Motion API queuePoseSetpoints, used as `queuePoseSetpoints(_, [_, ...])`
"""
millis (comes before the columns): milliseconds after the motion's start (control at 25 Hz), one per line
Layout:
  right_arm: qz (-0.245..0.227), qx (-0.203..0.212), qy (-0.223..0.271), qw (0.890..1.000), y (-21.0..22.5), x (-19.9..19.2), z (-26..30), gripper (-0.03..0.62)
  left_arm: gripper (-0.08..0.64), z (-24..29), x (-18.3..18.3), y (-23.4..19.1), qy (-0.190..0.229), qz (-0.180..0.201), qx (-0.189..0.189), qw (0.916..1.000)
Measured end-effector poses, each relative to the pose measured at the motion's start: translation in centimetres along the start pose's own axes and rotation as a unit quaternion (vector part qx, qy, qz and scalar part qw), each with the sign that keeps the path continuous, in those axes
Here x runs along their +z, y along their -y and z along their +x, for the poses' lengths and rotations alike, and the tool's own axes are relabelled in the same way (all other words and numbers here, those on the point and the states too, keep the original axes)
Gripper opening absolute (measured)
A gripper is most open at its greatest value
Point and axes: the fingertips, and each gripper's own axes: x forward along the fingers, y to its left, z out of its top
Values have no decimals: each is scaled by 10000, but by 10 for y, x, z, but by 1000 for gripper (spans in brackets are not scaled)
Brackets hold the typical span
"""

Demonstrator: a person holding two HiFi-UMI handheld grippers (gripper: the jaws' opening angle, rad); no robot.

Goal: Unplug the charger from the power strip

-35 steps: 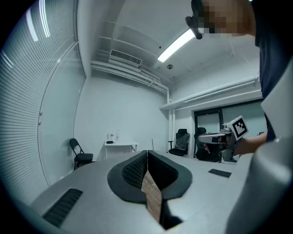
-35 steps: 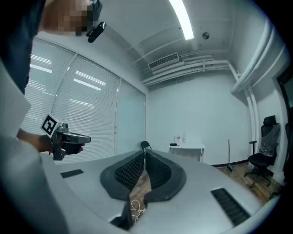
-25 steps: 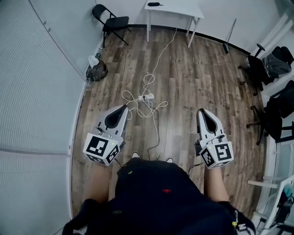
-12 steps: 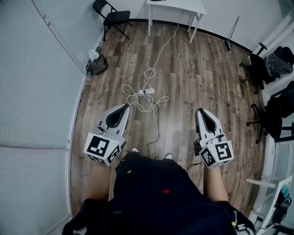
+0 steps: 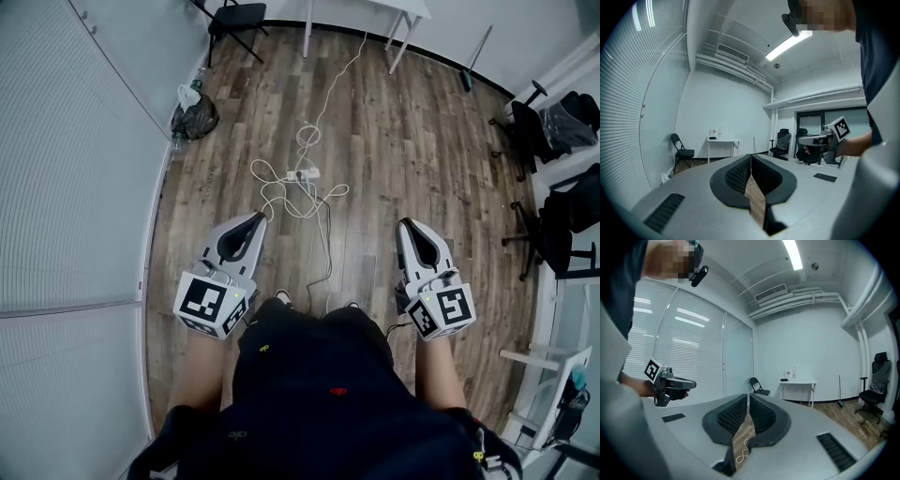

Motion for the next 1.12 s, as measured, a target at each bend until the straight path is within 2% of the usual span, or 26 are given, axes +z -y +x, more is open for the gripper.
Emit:
queuePoseSetpoints(120, [8, -114, -88, 9999, -12, -5, 14, 31, 23, 1, -7, -22, -109, 26, -126, 9999])
queuePoseSetpoints(320, [-18, -74, -218, 9997, -19, -6, 33, 31, 23, 8, -8, -44, -118, -90, -214, 9997])
queuePoseSetpoints(600, [-126, 184, -156, 9996, 4, -4, 72, 31, 23, 45, -10, -59, -131, -89, -109, 9998])
queuePoseSetpoints(840, [6, 466, -109, 9989, 62, -9, 114, 31, 23, 106, -9, -63, -299, -109, 111, 9994])
queuePoseSetpoints(1120, [305, 840, -211, 9958, 167, -19, 152, 31, 23, 212, 11, -54, -459, -83, 416, 9980])
